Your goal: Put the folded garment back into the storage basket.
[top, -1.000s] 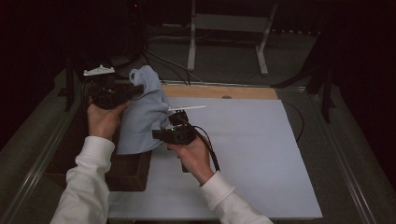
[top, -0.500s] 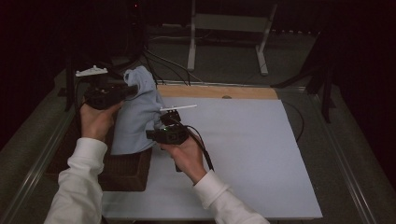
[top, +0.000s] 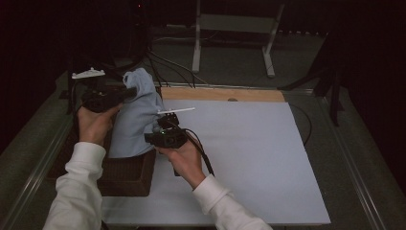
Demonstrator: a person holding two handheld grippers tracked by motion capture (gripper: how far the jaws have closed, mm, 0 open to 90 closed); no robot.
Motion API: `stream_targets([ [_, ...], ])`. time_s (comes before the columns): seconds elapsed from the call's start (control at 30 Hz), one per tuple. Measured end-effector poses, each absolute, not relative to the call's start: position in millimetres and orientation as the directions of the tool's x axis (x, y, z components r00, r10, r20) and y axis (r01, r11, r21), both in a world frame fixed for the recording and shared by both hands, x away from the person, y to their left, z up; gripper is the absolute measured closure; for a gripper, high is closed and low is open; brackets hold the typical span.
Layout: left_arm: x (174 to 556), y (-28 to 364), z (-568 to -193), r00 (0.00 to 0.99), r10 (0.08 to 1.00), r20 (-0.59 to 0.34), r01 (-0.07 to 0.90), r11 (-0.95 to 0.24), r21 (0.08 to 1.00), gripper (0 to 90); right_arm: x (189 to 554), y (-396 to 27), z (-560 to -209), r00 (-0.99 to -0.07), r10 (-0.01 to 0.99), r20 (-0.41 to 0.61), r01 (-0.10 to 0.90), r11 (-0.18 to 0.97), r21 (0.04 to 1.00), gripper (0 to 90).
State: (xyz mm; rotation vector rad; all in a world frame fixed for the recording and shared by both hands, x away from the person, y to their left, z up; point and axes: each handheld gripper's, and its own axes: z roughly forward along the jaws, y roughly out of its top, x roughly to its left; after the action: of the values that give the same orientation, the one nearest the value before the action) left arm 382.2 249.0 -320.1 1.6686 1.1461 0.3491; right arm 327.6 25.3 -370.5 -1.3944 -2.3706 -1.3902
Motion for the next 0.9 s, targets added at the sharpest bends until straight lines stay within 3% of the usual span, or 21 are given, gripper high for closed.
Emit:
stream_targets([
  [0.9, 382, 276, -328, 0.507, 0.825, -0.249, 0.515, -0.058, 0.855, 83.1, 331, 56, -385, -0.588, 0.662, 0.465, 0.731, 0.189, 0.656, 80.5],
])
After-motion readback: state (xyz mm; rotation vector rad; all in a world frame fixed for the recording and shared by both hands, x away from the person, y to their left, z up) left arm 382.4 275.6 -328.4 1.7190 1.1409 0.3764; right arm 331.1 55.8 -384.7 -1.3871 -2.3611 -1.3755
